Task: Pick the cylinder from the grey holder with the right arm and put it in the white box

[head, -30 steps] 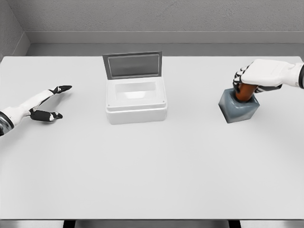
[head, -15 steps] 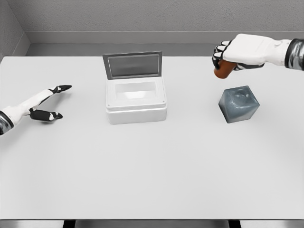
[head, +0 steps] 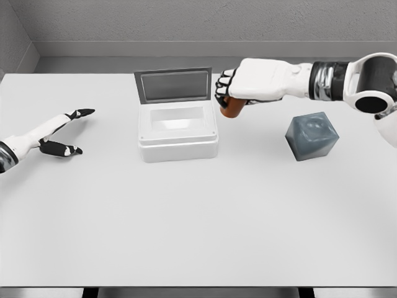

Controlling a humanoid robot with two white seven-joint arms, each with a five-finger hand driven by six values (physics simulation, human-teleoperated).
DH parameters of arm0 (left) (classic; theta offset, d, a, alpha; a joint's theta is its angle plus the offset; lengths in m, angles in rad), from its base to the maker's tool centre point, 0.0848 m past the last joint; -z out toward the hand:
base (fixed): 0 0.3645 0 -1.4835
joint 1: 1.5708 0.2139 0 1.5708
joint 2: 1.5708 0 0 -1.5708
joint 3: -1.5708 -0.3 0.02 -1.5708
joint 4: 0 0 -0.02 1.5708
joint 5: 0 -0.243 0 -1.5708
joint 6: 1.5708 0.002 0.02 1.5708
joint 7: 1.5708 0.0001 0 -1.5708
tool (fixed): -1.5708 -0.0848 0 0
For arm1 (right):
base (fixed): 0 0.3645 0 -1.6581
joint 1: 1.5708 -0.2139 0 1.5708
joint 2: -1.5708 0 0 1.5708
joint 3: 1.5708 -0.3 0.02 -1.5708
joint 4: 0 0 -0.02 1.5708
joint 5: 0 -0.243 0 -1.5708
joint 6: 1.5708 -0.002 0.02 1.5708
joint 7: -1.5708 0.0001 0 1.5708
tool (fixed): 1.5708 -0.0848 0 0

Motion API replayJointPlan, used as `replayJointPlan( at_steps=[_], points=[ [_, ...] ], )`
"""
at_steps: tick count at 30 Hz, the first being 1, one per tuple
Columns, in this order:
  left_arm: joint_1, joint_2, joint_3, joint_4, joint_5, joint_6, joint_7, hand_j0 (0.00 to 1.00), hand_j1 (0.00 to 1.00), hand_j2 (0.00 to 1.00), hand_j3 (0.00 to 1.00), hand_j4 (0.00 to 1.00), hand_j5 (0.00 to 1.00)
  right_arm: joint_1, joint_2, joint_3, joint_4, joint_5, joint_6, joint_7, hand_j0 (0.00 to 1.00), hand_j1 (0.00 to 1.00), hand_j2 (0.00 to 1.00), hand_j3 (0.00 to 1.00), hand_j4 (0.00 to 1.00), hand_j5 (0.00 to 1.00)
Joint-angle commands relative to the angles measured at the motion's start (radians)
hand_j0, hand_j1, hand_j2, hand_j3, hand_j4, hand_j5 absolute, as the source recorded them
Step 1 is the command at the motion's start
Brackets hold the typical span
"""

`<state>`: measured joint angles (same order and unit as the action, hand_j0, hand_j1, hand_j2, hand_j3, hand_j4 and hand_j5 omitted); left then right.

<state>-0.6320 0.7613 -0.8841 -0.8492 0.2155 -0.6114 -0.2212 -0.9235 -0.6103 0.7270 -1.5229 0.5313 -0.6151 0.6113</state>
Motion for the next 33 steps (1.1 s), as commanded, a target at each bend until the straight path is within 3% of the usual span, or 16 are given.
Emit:
replayJointPlan(
  at_steps=[1,7,10,13,33],
  points=[
    [0.000,0.000,0.001,0.025,-0.014,0.001,0.002,1.00,1.00,1.00,1.00,1.00,1.00,0.000,0.012,0.031,-0.036,-0.010,0.004,0.000,0.13,0.13,0.13,0.13,0.13,0.13],
    [-0.003,-0.004,0.001,0.041,-0.025,0.001,0.003,1.00,1.00,1.00,1.00,1.00,1.00,-0.020,0.073,0.037,0.010,0.003,0.004,0.000,0.13,0.13,0.13,0.13,0.13,0.13],
    [-0.003,-0.004,0.001,0.041,-0.025,0.001,0.003,1.00,1.00,1.00,1.00,1.00,1.00,-0.043,0.110,0.052,0.084,0.004,0.004,0.000,0.13,0.13,0.13,0.13,0.13,0.13],
    [-0.003,-0.004,0.001,0.041,-0.025,0.001,0.003,1.00,1.00,1.00,1.00,1.00,1.00,-0.048,0.126,0.054,0.109,0.019,0.004,0.000,0.13,0.13,0.13,0.13,0.13,0.13],
    [-0.002,0.000,0.001,0.042,-0.024,0.001,0.003,1.00,1.00,1.00,1.00,1.00,1.00,-0.080,0.187,0.088,0.196,0.049,0.004,0.000,0.13,0.13,0.13,0.13,0.13,0.13]
  ],
)
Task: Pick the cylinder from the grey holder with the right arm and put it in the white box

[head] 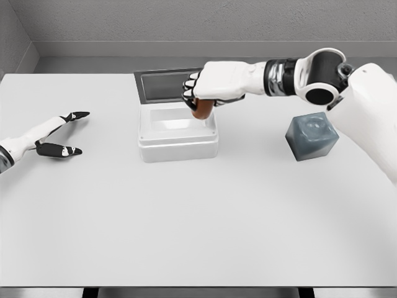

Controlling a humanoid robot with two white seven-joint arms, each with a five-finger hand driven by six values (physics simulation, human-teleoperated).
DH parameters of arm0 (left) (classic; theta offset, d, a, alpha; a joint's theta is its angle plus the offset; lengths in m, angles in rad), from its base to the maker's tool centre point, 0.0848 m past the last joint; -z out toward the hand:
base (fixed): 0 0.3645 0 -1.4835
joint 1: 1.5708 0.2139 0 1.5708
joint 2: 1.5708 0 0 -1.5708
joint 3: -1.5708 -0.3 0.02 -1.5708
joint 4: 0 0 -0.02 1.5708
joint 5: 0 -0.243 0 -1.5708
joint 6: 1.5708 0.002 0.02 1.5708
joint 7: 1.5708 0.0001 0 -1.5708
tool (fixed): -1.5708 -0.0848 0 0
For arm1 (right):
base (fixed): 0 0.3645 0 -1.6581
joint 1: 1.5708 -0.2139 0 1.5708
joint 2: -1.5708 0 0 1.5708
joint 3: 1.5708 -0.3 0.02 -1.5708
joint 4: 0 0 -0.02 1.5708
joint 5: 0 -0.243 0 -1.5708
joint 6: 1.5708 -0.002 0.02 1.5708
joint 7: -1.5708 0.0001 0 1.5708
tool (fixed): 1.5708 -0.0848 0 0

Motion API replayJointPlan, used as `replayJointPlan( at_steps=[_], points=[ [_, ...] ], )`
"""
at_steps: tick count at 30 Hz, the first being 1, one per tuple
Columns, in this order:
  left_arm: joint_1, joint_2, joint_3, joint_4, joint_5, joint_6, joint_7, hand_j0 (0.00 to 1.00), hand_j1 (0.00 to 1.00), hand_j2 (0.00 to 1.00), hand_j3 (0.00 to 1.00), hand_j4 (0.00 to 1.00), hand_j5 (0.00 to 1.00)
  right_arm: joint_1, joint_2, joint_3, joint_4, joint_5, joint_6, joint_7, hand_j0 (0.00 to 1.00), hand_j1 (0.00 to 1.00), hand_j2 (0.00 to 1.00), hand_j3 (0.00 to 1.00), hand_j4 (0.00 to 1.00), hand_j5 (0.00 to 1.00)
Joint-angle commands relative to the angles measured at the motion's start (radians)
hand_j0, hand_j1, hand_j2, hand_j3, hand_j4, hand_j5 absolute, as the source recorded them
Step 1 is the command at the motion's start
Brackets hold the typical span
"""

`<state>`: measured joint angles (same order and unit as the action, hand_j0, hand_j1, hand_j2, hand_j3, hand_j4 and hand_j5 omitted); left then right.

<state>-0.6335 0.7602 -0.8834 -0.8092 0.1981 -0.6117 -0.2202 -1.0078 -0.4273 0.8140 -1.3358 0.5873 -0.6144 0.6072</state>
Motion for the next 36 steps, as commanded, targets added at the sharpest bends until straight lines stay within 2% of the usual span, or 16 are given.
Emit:
replayJointPlan(
  at_steps=[1,8,16,17,18,24,29,32,36],
  points=[
    [0.000,0.004,0.000,0.002,-0.006,0.001,0.002,1.00,1.00,1.00,1.00,1.00,1.00,0.000,0.004,0.001,0.024,-0.006,0.004,0.004,0.13,0.13,0.13,0.13,0.13,0.13],
    [0.000,0.004,0.000,0.002,-0.006,0.001,0.004,1.00,1.00,1.00,1.00,1.00,1.00,0.000,0.016,0.014,0.067,0.003,0.004,0.004,0.13,0.13,0.13,0.13,0.13,0.13],
    [0.000,0.005,0.001,0.002,-0.006,0.001,0.004,1.00,1.00,1.00,1.00,1.00,1.00,0.002,0.016,0.025,0.067,0.008,0.004,0.004,0.13,0.13,0.13,0.13,0.13,0.13],
    [0.002,0.005,0.000,0.002,-0.006,0.001,0.004,1.00,1.00,1.00,1.00,1.00,1.00,0.002,0.016,0.025,0.066,0.008,0.004,0.004,0.19,0.19,0.19,0.19,0.19,0.19],
    [0.002,0.007,0.001,0.002,-0.006,0.001,0.004,1.00,1.00,1.00,1.00,1.00,1.00,0.003,0.016,0.025,0.067,0.008,0.004,0.004,1.00,1.00,1.00,1.00,1.00,1.00],
    [0.002,0.007,0.003,0.002,-0.005,0.001,0.004,1.00,1.00,1.00,1.00,1.00,1.00,0.000,0.016,0.021,0.050,0.008,0.004,0.004,1.00,1.00,1.00,1.00,1.00,1.00],
    [0.002,0.007,0.003,0.004,-0.005,0.001,0.004,1.00,1.00,1.00,1.00,1.00,1.00,0.003,0.002,-0.044,-0.051,-0.003,0.004,0.004,1.00,1.00,1.00,1.00,1.00,1.00],
    [0.002,0.007,0.003,0.004,-0.005,0.001,0.004,1.00,1.00,1.00,1.00,1.00,1.00,0.009,-0.001,-0.058,-0.077,-0.003,0.004,0.004,1.00,1.00,1.00,1.00,1.00,1.00],
    [0.000,0.007,0.003,0.007,0.001,0.001,0.004,1.00,1.00,1.00,1.00,1.00,1.00,0.012,-0.042,-0.110,-0.097,-0.003,0.004,0.004,1.00,1.00,1.00,1.00,1.00,1.00]
  ],
)
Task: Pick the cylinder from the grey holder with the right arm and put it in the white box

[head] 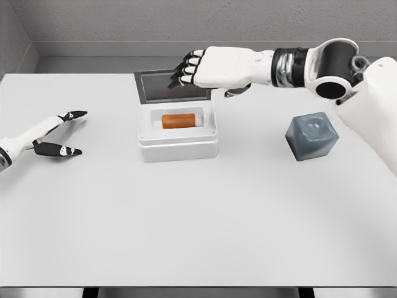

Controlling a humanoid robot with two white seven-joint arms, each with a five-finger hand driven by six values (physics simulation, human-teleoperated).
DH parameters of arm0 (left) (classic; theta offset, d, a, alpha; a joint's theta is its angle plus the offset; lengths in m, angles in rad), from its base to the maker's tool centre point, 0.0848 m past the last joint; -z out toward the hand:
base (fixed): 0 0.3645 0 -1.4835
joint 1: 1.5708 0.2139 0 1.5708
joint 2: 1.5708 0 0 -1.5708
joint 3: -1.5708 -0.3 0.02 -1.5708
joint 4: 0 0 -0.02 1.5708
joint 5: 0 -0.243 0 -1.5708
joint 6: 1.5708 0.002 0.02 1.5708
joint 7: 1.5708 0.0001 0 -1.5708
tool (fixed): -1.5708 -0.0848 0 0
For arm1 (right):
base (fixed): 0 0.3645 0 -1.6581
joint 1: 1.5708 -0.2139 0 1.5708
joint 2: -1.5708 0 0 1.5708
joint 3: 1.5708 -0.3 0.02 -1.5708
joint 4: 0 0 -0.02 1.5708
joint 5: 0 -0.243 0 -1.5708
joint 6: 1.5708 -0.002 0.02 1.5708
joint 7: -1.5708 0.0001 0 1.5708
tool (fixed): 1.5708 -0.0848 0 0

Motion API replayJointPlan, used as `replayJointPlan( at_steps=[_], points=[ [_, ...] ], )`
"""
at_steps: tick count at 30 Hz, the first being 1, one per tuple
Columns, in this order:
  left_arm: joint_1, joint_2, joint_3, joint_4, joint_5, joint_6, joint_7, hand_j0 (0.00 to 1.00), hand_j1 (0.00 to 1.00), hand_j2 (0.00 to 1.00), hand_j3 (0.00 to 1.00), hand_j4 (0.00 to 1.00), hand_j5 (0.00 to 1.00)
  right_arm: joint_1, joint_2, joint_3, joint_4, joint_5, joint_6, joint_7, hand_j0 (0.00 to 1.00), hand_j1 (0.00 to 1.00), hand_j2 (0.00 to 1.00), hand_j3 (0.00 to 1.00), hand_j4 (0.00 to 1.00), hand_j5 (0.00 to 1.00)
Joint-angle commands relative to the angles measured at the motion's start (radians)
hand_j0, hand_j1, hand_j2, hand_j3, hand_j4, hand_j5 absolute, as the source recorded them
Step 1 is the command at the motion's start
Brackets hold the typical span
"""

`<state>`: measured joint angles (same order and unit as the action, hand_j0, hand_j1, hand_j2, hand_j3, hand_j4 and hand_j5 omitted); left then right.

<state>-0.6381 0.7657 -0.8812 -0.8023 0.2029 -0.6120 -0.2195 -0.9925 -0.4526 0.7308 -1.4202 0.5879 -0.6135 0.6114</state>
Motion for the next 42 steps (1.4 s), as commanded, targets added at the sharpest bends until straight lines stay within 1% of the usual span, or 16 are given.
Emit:
replayJointPlan(
  at_steps=[1,3,5,6,7,10,11,13,18,21,23,27,29,34,38,42],
  points=[
    [-0.005,-0.003,0.001,0.028,0.001,0.001,0.005,1.00,1.00,1.00,1.00,1.00,1.00,0.002,-0.028,-0.041,-0.013,-0.005,0.003,-0.001,1.00,1.00,1.00,1.00,1.00,1.00],
    [-0.060,-0.068,-0.001,0.066,0.003,0.001,0.008,1.00,1.00,1.00,1.00,1.00,1.00,0.014,-0.070,-0.050,-0.013,-0.008,0.003,-0.001,1.00,1.00,1.00,1.00,1.00,1.00],
    [-0.103,-0.085,0.002,0.069,0.010,0.001,0.011,1.00,1.00,1.00,1.00,1.00,1.00,0.060,-0.110,-0.096,-0.011,-0.043,0.003,-0.001,1.00,1.00,1.00,1.00,1.00,1.00],
    [-0.120,-0.088,0.002,0.074,0.064,0.001,0.008,1.00,1.00,1.00,1.00,1.00,1.00,0.087,-0.149,-0.120,-0.011,-0.043,0.003,-0.001,1.00,1.00,1.00,1.00,1.00,1.00],
    [-0.141,-0.091,0.002,0.075,0.069,0.001,0.009,1.00,1.00,1.00,1.00,1.00,1.00,0.121,-0.184,-0.163,-0.009,-0.048,0.003,-0.001,1.00,1.00,1.00,1.00,1.00,1.00],
    [-0.178,-0.169,0.005,0.097,0.069,0.001,0.006,1.00,1.00,1.00,1.00,1.00,1.00,0.227,-0.241,-0.346,-0.005,-0.048,0.003,-0.001,1.00,1.00,1.00,1.00,1.00,1.00],
    [-0.179,-0.178,0.005,0.097,0.070,0.001,0.005,1.00,1.00,1.00,1.00,1.00,1.00,0.249,-0.255,-0.392,-0.005,-0.048,0.003,-0.001,1.00,1.00,1.00,1.00,1.00,1.00],
    [-0.184,-0.187,0.005,0.095,0.122,0.001,0.003,1.00,1.00,1.00,1.00,1.00,1.00,0.275,-0.270,-0.445,-0.005,-0.048,0.003,-0.001,1.00,1.00,1.00,1.00,1.00,1.00],
    [-0.199,-0.224,0.005,0.092,0.227,0.001,0.002,1.00,1.00,1.00,1.00,1.00,1.00,0.302,-0.268,-0.441,-0.005,-0.046,0.003,-0.001,1.00,1.00,1.00,1.00,1.00,1.00],
    [-0.206,-0.253,0.004,0.092,0.222,0.001,-0.001,1.00,1.00,1.00,1.00,1.00,1.00,0.328,-0.261,-0.435,0.027,-0.034,0.003,-0.001,1.00,1.00,1.00,1.00,1.00,1.00],
    [-0.206,-0.261,-0.002,0.078,0.220,0.001,-0.009,1.00,1.00,1.00,1.00,1.00,1.00,0.318,-0.230,-0.433,0.027,-0.031,0.003,-0.001,1.00,1.00,1.00,1.00,1.00,1.00],
    [-0.204,-0.276,-0.002,0.025,0.220,0.001,-0.070,1.00,1.00,1.00,1.00,1.00,1.00,0.319,-0.190,-0.433,0.026,-0.033,0.003,-0.001,1.00,1.00,1.00,1.00,1.00,1.00],
    [-0.204,-0.278,-0.002,0.005,0.220,0.001,-0.101,1.00,1.00,1.00,1.00,1.00,1.00,0.318,-0.192,-0.435,0.026,-0.031,0.003,-0.001,1.00,1.00,1.00,1.00,1.00,1.00],
    [-0.203,-0.275,-0.005,-0.028,0.220,0.001,-0.106,1.00,1.00,1.00,1.00,1.00,1.00,0.305,-0.189,-0.435,0.027,-0.031,0.003,-0.001,1.00,1.00,1.00,1.00,1.00,1.00],
    [-0.198,-0.240,-0.039,-0.112,0.224,0.001,-0.104,1.00,1.00,1.00,1.00,1.00,1.00,0.299,-0.189,-0.433,0.026,-0.031,0.003,-0.001,1.00,1.00,1.00,1.00,1.00,1.00],
    [-0.195,-0.224,-0.039,-0.112,0.228,0.001,-0.104,1.00,1.00,1.00,1.00,1.00,1.00,0.296,-0.186,-0.419,0.024,-0.031,0.003,-0.001,1.00,1.00,1.00,1.00,1.00,1.00]
  ],
)
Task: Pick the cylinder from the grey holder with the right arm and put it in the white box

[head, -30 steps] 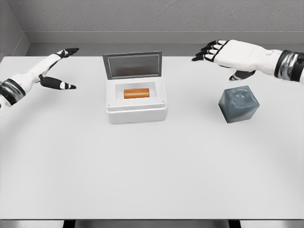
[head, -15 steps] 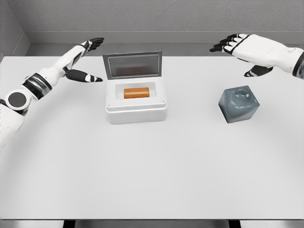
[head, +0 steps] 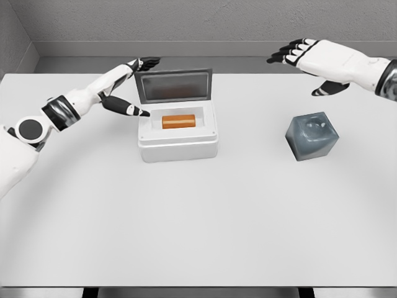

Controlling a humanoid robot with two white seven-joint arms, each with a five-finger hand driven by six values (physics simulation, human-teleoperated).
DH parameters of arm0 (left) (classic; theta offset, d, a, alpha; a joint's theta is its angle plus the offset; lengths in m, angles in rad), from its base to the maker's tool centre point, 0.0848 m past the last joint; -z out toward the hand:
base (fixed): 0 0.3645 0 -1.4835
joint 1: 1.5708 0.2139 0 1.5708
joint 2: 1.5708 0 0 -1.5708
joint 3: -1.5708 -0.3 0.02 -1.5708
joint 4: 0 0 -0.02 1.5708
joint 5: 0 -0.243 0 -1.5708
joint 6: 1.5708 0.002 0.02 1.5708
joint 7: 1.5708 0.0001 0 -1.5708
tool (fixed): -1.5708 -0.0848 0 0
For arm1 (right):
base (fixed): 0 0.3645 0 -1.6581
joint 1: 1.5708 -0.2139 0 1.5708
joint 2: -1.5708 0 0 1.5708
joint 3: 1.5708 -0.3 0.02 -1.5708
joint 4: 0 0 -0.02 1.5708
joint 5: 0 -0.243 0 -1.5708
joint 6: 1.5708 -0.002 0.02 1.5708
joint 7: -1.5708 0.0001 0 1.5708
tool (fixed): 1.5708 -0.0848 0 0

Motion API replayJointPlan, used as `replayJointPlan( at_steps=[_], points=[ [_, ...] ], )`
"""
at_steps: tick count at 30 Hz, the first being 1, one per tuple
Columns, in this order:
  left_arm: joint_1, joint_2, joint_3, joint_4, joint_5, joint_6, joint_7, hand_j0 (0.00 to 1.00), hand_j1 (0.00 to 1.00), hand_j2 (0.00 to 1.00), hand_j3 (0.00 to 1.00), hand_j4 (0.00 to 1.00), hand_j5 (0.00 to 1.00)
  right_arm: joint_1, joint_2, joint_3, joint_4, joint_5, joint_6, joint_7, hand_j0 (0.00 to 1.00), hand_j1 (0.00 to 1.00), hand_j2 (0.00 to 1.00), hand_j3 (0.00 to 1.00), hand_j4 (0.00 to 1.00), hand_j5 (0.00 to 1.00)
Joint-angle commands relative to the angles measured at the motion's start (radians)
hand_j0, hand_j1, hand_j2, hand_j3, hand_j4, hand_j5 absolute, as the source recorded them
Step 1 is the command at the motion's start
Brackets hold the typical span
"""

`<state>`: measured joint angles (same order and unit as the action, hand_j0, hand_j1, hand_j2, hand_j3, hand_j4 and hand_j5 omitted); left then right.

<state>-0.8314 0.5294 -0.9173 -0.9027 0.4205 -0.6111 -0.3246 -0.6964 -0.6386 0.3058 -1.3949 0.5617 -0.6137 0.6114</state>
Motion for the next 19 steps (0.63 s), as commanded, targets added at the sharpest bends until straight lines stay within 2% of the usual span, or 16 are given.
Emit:
replayJointPlan(
  at_steps=[1,11,14,19],
  points=[
    [0.000,0.014,-0.003,-0.012,0.011,0.000,0.002,1.00,1.00,1.00,1.00,1.00,1.00,0.000,0.001,0.006,-0.001,-0.005,0.003,-0.001,1.00,1.00,1.00,1.00,1.00,1.00],
    [0.021,0.087,-0.003,-0.002,0.035,0.000,0.002,1.00,1.00,1.00,1.00,1.00,1.00,-0.002,0.001,0.007,0.000,-0.005,0.003,-0.001,1.00,1.00,1.00,1.00,1.00,1.00],
    [0.029,0.106,-0.003,0.060,0.031,0.000,0.002,1.00,1.00,1.00,1.00,1.00,1.00,-0.005,0.004,0.012,0.000,-0.005,0.003,-0.001,1.00,1.00,1.00,1.00,1.00,1.00],
    [0.048,0.113,-0.002,0.110,0.029,0.000,0.002,1.00,1.00,1.00,1.00,1.00,1.00,-0.008,0.004,0.019,-0.001,-0.005,0.003,-0.001,1.00,1.00,1.00,1.00,1.00,1.00]
  ],
)
